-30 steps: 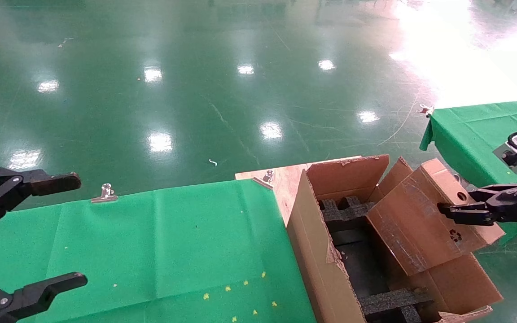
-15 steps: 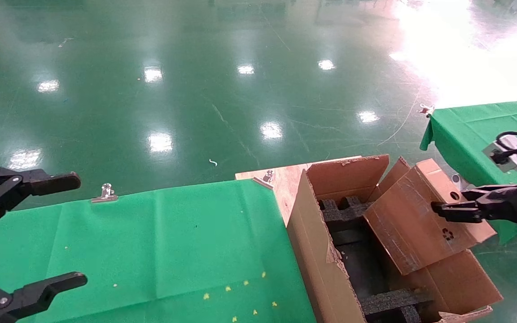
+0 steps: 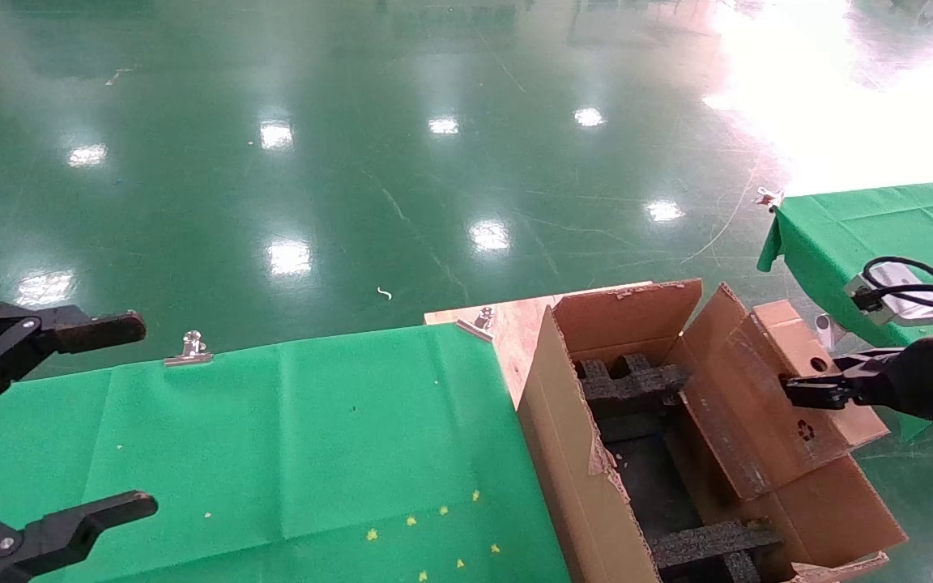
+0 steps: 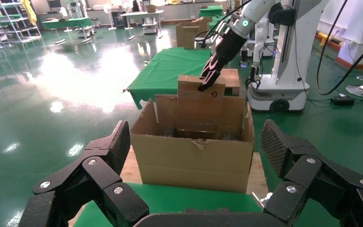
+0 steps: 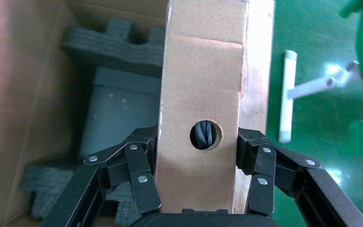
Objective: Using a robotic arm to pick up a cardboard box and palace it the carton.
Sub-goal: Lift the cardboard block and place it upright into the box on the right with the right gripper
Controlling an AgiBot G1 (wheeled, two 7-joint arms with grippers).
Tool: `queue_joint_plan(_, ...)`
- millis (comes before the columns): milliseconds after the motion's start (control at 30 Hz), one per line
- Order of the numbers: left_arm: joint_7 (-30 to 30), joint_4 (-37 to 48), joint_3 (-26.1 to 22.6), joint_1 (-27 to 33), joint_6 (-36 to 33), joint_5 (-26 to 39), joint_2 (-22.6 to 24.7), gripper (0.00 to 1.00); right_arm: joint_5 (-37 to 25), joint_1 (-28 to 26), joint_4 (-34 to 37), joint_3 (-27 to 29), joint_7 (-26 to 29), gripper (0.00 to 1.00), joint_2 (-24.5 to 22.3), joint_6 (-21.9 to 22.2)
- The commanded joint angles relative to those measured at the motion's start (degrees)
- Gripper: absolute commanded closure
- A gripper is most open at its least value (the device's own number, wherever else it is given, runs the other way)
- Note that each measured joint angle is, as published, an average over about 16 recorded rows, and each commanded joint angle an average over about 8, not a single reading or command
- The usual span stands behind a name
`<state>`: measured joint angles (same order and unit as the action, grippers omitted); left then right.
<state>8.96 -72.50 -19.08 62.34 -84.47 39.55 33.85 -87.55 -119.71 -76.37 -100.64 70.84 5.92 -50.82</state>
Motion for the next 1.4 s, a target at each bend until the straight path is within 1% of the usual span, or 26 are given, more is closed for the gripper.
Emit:
queue_joint_plan(33,0.0,0.0,0.0,0.0,0.0,0.0,0.0,0.0,-2.27,0.28,-0.82,-0.39,3.06,1.0,0.27,0.75)
queue_joint_plan(233,0.0,0.0,-0.01,0.0,0.0,-0.01,0.0,0.0,-5.9,1.14,-1.16,-1.27,8.96,1.0,2.22,1.63)
queue_joint_plan(533,-0.01,0.0,-0.02,0.0,0.01,-0.01,-0.01,0.0,-8.58,3.13,-1.27,-2.73,12.78,1.0,4.34,3.54)
queue_joint_plan(833,-0.01,0.0,-0.03,0.01,0.01,-0.02,-0.01,0.0,-12.07,5.68,-1.28,-4.34,18.37,1.0,7.1,6.16)
queue_joint_plan(1400,-0.02,0.0,-0.04,0.01,0.02,-0.03,-0.02,0.0,-18.11,12.91,-0.87,-7.87,26.2,1.0,10.58,13.81)
